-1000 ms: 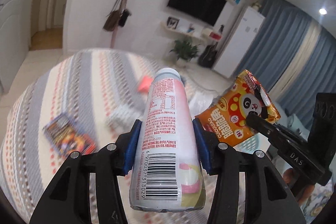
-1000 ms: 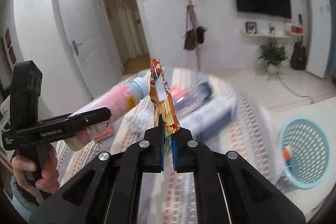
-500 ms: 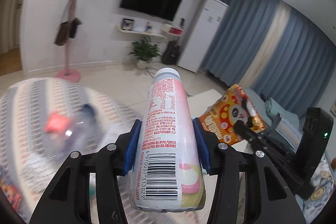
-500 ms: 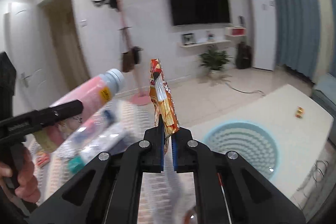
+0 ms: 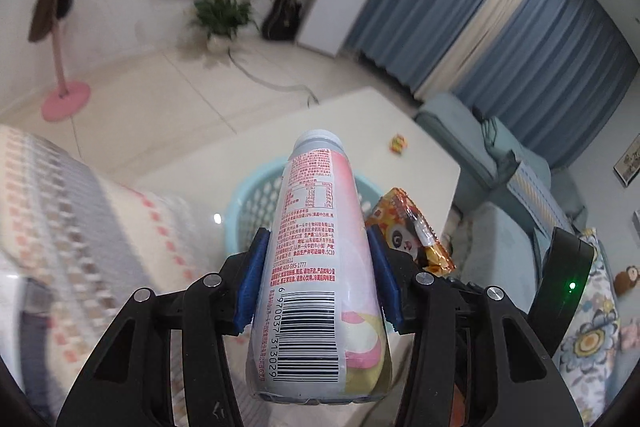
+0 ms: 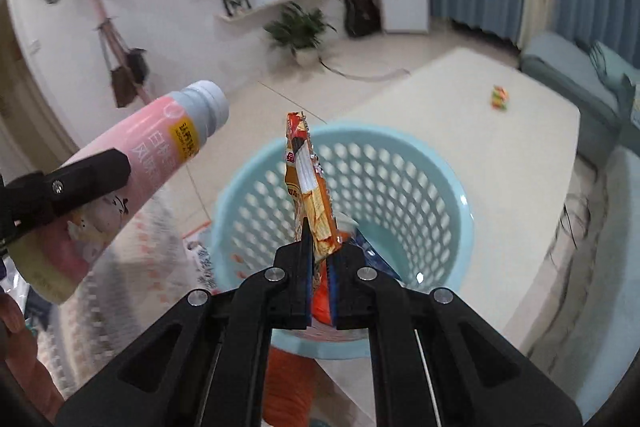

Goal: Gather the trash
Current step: 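Open both grippers to drop the bottle and snack bag into the basket, then move both grippers back to the table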

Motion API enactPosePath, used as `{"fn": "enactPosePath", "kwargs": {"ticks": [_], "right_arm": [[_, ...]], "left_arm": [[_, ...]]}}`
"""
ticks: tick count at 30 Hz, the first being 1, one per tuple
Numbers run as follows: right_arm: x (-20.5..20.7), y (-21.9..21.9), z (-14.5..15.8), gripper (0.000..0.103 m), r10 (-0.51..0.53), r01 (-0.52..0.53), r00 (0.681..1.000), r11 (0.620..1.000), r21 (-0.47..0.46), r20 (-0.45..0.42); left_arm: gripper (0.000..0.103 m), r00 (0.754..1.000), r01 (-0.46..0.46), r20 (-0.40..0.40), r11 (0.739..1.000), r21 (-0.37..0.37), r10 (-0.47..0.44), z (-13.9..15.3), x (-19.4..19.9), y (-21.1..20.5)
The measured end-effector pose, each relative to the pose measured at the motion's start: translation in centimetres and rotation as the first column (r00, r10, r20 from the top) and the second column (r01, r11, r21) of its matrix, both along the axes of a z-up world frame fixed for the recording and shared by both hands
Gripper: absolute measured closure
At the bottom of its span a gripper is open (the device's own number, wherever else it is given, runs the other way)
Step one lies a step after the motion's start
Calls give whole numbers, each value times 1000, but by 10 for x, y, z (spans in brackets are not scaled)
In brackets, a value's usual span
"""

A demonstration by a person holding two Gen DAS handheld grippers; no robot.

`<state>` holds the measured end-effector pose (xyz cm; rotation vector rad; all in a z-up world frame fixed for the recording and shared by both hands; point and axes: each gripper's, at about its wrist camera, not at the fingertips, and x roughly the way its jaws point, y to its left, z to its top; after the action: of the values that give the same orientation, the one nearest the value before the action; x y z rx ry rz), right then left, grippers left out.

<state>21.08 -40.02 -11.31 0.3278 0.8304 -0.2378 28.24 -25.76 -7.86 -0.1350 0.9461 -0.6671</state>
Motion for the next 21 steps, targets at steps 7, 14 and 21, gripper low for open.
{"fn": "enactPosePath", "kwargs": {"ticks": [7, 14, 21], "right_arm": [[14, -20, -32, 98, -26, 30, 997, 998, 52, -74], [8, -29, -35, 81, -42, 49, 997, 993, 104, -69], [-9, -8, -13, 59, -35, 37, 999, 995, 97, -19]], "left_arm": [[54, 997, 29, -76, 999, 24, -27, -35, 18, -24], [39, 999, 15, -40, 999, -32, -16, -12, 8, -6], [38, 1000, 0, 21, 999, -50, 1, 12, -19, 21]]}}
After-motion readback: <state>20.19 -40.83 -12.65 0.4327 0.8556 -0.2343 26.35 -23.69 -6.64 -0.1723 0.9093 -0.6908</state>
